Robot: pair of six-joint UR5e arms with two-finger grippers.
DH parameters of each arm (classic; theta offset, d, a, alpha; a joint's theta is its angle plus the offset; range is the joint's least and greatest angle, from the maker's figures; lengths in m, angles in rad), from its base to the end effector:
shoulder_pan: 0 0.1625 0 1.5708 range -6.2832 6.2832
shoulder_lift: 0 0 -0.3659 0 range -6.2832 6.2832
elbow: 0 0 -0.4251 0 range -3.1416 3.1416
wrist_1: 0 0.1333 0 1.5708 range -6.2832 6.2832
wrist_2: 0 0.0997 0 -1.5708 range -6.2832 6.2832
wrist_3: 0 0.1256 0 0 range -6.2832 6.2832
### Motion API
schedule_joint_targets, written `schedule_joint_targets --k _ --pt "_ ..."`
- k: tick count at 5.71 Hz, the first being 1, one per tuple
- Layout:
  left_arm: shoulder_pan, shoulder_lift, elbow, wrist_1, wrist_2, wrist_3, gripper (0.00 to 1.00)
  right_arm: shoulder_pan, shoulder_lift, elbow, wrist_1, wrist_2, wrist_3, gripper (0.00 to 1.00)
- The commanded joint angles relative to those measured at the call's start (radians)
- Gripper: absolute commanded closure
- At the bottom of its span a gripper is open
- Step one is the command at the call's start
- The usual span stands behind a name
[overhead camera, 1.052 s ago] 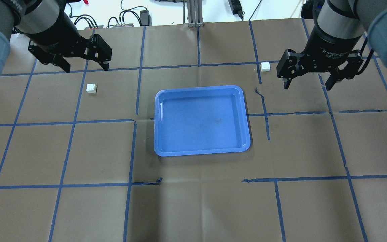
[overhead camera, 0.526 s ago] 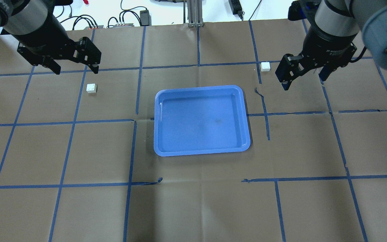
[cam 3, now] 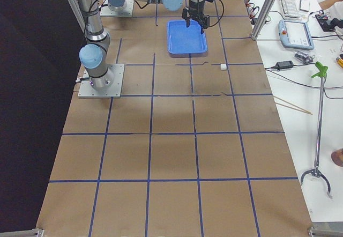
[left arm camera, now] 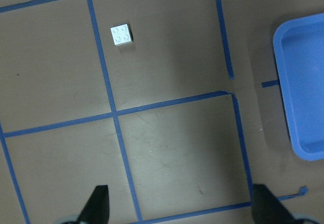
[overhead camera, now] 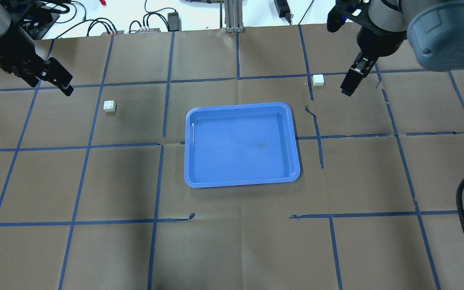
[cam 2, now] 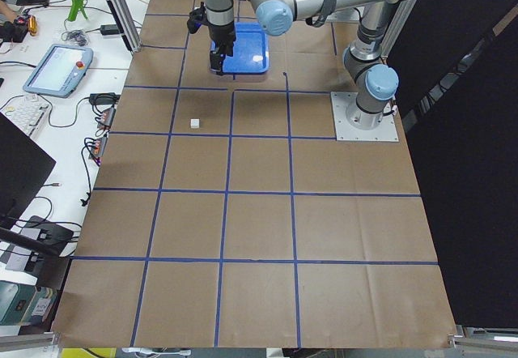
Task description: Assemble white blocks and place on blue tray
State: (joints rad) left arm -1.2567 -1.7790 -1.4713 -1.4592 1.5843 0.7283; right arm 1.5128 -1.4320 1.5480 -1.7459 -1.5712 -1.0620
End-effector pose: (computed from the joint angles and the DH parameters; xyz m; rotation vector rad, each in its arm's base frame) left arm 0.0597 -0.6097 0.3491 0.6432 3.0616 0.0066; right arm 0.0994 -0.5866 0.3562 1.4959 -2.7253 0.0775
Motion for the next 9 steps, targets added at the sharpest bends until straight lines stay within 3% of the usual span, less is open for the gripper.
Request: schedule_joint_targets --k 1,3,4,5,8,9 --pt "0.019 -0.26 0.136 0.107 -0.001 0.345 0.01 -0.046 0.152 -0.174 0.014 0.046 -0.312 0.0" --pt "0.016 -0.422 0.138 0.329 -0.012 0.579 0.01 -0.048 0.322 -0.366 0.017 0.048 -0.586 0.0" --pt "0.001 -0.453 0.135 0.335 -0.012 0.683 0.01 -0.049 0.387 -0.431 0.017 0.051 -0.611 0.0" --pt "-0.003 -0.479 0.135 0.332 -0.054 0.818 0.01 -0.051 0.448 -0.46 0.014 0.125 -0.651 0.0" --pt "-0.001 -0.508 0.095 0.316 -0.112 0.889 0.03 -0.161 0.563 -0.451 0.017 0.388 -0.768 0.0" --pt "-0.001 -0.507 0.082 0.33 -0.112 0.911 0.2 -0.173 0.594 -0.441 0.008 0.446 -0.771 0.0"
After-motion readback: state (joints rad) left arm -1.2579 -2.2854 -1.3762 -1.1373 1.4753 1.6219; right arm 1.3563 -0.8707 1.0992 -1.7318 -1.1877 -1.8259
